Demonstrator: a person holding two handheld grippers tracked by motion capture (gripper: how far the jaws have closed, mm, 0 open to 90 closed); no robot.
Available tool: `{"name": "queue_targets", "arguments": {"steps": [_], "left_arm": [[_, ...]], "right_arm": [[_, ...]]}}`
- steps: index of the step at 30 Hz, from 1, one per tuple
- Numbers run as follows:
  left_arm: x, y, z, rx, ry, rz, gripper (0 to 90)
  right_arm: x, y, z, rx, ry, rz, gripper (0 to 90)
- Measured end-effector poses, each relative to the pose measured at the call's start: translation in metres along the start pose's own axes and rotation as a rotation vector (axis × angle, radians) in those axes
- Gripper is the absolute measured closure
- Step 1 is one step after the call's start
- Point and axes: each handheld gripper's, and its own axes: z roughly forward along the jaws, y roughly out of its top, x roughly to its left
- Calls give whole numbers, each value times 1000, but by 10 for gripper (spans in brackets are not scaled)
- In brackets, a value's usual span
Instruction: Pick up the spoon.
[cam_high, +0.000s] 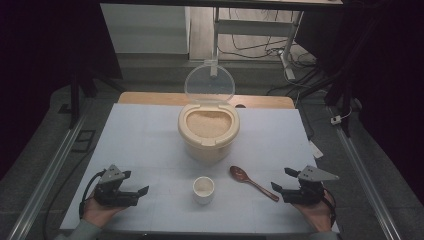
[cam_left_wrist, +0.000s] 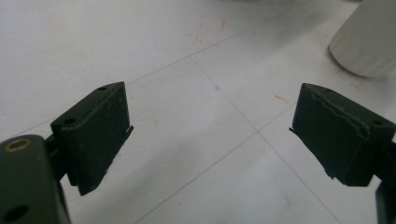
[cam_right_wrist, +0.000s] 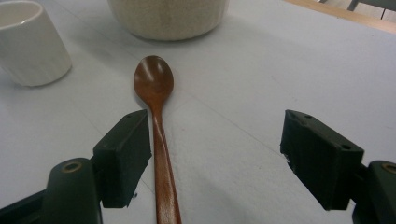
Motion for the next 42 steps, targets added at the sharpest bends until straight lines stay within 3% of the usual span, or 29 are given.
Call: {"name": "queue_targets", "arguments": {"steps": [16,23,31,35,42], "left_arm": [[2,-1,1,14,-5,4,113],[0,0,1,15,-12,13,114],[1,0,1,18,-13,11,114],[2,0,1,17,-15,10,114],[2,1,1,16,-21,8,118]], "right_arm": [[2,2,1,30,-16,-4,270],[9,17,-2,56,-3,-38,287],[16,35,-1,138,18,-74,292],[19,54,0,231,9,-104,291],[19,79,9,327,35,-129,293]]}}
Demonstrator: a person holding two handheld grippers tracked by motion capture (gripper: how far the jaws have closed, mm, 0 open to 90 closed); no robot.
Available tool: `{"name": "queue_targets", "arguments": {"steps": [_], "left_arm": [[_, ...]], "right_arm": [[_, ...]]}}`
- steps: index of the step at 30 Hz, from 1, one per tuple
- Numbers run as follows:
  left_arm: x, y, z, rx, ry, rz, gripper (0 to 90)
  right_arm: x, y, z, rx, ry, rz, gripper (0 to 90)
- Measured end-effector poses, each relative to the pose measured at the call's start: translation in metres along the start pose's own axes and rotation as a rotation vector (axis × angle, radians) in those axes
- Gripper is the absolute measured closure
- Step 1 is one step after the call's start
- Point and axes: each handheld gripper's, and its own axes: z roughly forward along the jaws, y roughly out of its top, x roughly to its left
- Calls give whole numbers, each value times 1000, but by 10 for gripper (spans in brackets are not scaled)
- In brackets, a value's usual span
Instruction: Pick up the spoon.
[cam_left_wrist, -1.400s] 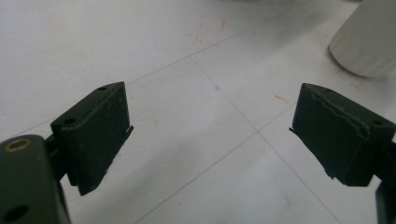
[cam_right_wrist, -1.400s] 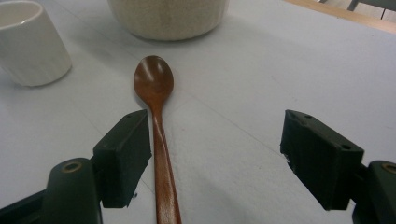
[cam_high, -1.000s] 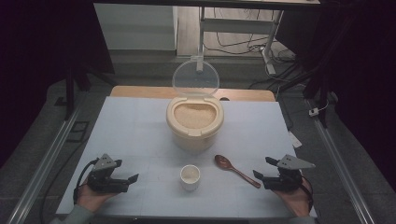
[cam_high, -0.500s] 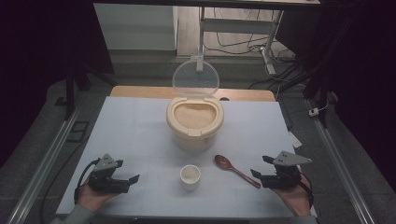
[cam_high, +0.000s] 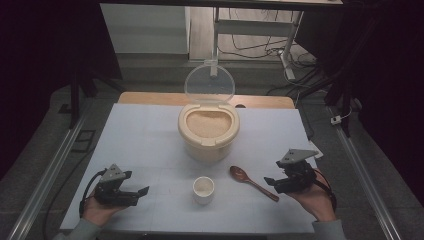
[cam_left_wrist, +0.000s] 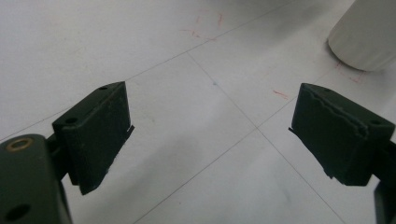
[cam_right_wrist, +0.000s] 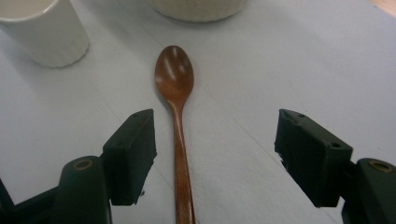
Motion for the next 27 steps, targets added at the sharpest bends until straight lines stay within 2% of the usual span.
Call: {"name": "queue_targets", "arguments": {"steps": [6,7,9,13,27], "left_arm": [[1,0,1,9,1,-4,119],[1,-1,1,9,3,-8,119],[0,-1,1,11,5,-11,121],[1,0,2,15,4,-7,121],[-1,-1,4,26,3,1,121]], "right_arm": [[1,7,17,116,51,-18,294],[1,7,17,116,51,-18,294],[3,6,27,162,63,-20,296],[5,3,36,221,72,-33,313],[7,-5,65,329,106,-41,442]]}}
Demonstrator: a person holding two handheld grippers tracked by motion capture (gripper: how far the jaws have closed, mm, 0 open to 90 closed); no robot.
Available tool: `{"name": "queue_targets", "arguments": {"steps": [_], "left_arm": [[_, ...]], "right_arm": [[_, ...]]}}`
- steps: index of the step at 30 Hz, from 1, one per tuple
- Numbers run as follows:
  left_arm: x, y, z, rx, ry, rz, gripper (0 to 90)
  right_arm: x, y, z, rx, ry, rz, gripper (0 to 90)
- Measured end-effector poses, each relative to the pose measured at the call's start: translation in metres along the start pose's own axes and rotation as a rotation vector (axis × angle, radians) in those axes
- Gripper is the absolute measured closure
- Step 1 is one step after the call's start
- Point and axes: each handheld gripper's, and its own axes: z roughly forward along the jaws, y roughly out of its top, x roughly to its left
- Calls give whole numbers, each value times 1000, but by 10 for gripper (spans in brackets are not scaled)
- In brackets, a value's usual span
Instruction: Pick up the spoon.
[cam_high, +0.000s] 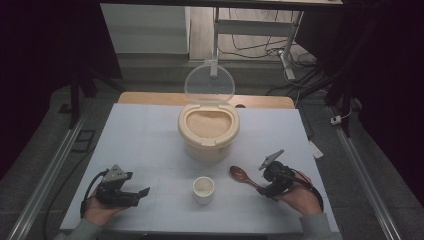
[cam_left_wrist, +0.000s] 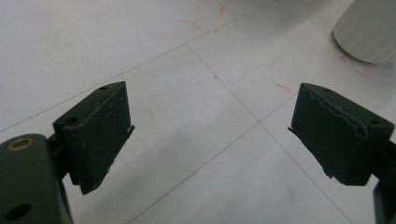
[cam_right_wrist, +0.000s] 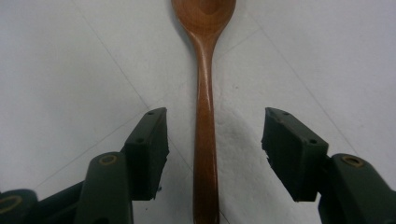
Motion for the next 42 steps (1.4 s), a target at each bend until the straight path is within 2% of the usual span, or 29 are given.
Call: {"name": "queue_targets", "arguments": {"steps": [12,14,17,18,19,24,27,31,36,42], "left_arm": [[0,-1,1,6,-1,1,121],[0,-1,1,7,-1,4,120],[0,-1,1,6,3,4,121],[0,-1,1,6,2,7,120],[0,-1,1,6,3,8,120],[-2,0,2,14,2,15,120],[-2,-1,2,13,2,17,121],[-1,-1,2,15,3,16,121],[-1,-1,2,13,4,16,121],[-2,-1,3,17,5,21,121]], "right_arm": [[0,5,13,27,-7,-22,629],[1,7,17,46,8,-31,682],[1,8,19,56,9,-33,712],[2,10,20,61,6,-30,774],[3,10,20,63,3,-38,791],[3,12,20,73,7,-28,804],[3,10,19,51,6,-36,807],[1,7,14,17,7,-24,808],[-1,4,0,-54,20,-13,808],[0,2,-21,-140,28,-33,808]]}}
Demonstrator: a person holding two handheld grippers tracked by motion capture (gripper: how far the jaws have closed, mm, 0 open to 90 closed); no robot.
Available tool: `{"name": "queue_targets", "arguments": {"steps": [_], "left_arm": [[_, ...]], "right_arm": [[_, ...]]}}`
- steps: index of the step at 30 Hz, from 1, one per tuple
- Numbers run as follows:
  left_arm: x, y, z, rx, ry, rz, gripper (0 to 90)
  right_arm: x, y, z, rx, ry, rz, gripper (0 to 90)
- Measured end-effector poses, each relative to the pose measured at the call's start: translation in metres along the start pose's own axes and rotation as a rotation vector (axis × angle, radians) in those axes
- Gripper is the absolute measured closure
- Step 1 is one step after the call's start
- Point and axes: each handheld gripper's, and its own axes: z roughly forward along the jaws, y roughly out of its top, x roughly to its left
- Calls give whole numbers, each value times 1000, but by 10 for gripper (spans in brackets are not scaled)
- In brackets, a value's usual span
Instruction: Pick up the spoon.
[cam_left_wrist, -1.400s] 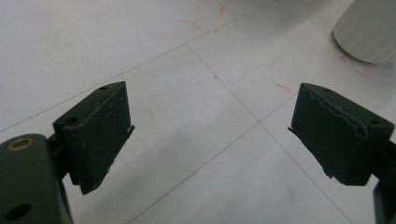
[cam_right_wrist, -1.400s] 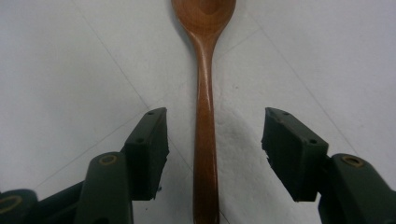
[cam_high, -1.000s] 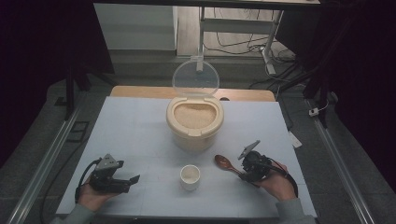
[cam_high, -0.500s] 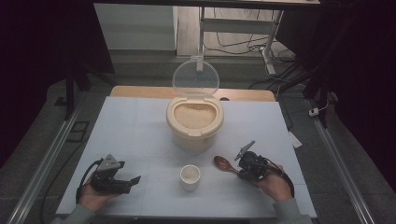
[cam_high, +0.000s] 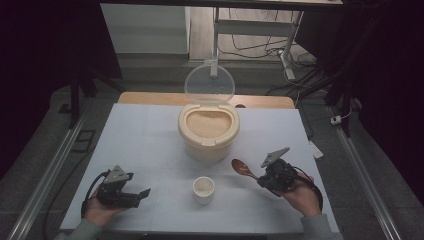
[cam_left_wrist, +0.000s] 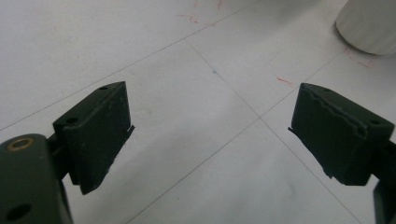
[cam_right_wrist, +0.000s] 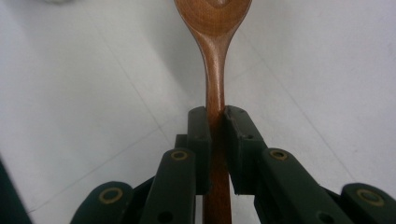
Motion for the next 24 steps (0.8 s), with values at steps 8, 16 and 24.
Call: {"name": "queue_targets", "arguments": {"steps": [8,16,24], "left_arm": [[1,-1,1,5,4,-4,125],[1,-1,2,9,0,0,126],[2,-1,2,11,-1,-10,127]], "right_arm": [[11,10,-18,-79,24,-51,808],[24,22,-26,-134,46,-103,808],[31,36,-27,-147,52,-157,808]]}}
